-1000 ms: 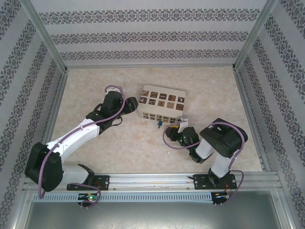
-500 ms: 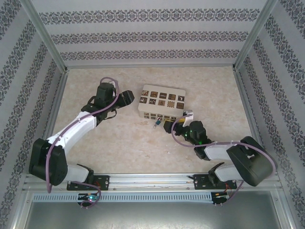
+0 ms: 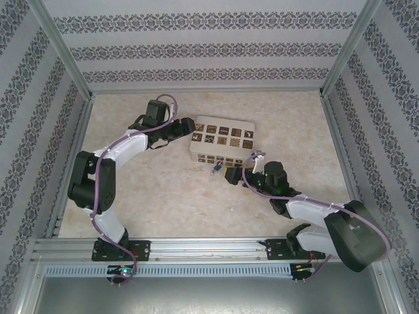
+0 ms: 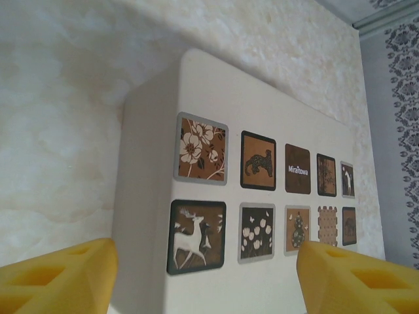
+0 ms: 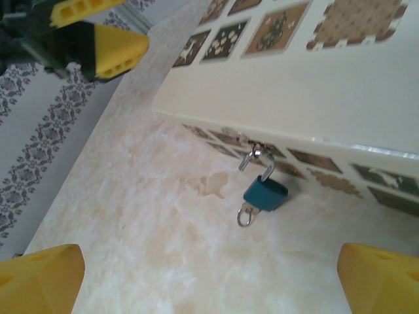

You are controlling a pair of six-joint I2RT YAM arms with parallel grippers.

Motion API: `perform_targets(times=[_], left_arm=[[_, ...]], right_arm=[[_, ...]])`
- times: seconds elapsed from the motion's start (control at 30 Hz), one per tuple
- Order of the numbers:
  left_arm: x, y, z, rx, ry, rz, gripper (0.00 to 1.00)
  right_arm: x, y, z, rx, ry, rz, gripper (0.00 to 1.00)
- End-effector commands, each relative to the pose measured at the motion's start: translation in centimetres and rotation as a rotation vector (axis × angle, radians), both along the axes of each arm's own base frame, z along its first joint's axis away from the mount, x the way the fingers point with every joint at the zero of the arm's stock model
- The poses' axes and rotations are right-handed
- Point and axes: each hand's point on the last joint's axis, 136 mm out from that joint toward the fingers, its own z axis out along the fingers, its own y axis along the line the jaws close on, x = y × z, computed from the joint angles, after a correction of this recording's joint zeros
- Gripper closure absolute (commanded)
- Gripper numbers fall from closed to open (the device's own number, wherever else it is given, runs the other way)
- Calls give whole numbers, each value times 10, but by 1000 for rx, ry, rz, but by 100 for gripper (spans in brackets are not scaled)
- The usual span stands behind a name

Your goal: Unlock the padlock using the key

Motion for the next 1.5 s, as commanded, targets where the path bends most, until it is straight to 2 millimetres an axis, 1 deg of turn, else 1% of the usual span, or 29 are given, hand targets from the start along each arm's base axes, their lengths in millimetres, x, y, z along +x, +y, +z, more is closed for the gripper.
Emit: perform_targets(times=[0.0, 0.13, 0.23, 0.4, 0.53, 0.57, 0.73, 0.87, 1.13, 1.27, 1.37, 1.47], left_arm=[[1, -10, -7, -44, 48, -71, 30], [4, -19, -22, -74, 93, -95, 33], [3, -23, -32, -94, 123, -106, 35], [-6, -23, -51, -92, 179, -117, 38], [-16, -21, -61, -83, 207, -115, 41], [-19, -19, -64, -79, 214, -112, 41], [-35, -13, -79, -53, 250, -94, 44], [-51, -10, -90, -47, 274, -77, 45], [-81, -7, -99, -62, 308, -55, 45], [-93, -4, -98, -71, 315, -45, 45], [-97, -3, -94, -75, 308, -44, 45], [-96, -3, -88, -69, 296, -50, 45]], right_arm=[[-4, 4, 0, 18, 47, 32, 2], [4, 3, -2, -4, 46, 15, 2], [12, 0, -6, -19, 49, -6, 2], [23, 2, -7, -25, 44, -11, 2], [28, -3, -14, -50, 45, -34, 1], [37, -1, -3, -42, 16, -39, 2], [48, -5, 0, -54, -7, -49, 2], [59, -4, 7, -53, -45, -41, 2], [85, -1, 19, -51, -112, -12, 2], [98, 1, 23, -30, -131, -6, 1], [104, 2, 22, -19, -133, -1, 1], [106, 3, 20, -14, -130, 2, 2]])
